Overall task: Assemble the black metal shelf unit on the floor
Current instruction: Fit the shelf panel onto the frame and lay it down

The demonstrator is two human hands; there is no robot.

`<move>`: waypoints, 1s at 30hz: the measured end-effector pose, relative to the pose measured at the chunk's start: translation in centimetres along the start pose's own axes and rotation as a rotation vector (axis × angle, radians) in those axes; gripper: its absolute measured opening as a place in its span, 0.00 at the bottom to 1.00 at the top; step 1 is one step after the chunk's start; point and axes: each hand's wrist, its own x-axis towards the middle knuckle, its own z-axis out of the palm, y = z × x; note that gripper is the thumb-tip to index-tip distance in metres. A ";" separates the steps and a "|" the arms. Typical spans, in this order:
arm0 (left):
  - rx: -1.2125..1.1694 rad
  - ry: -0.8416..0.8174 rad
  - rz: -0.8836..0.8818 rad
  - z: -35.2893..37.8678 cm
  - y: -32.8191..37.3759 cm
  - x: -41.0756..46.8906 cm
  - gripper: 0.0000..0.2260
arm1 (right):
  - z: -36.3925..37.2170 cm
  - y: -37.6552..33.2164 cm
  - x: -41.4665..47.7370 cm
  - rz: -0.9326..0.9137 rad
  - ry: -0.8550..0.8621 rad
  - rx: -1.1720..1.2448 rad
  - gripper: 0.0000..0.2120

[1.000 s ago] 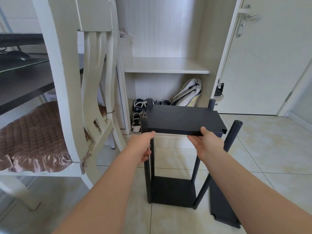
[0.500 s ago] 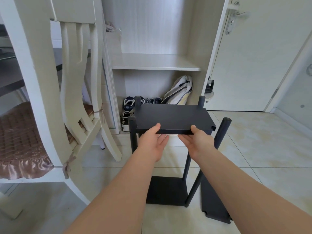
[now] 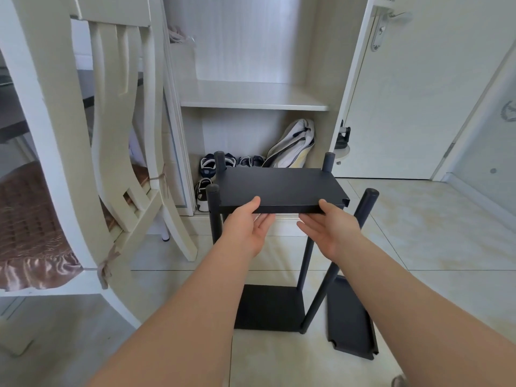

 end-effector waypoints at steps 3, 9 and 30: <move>-0.008 0.001 -0.008 -0.1 0.0 0.0 0.20 | -1.6 -0.9 -0.5 -0.009 -0.004 -0.051 0.07; -0.025 -0.004 -0.019 0.1 -0.3 0.0 0.17 | -4.5 -2.3 -0.8 -0.279 0.254 -0.325 0.05; 0.029 0.012 -0.051 -0.2 -0.5 0.4 0.13 | -5.2 -0.1 0.8 -0.511 0.222 -0.674 0.19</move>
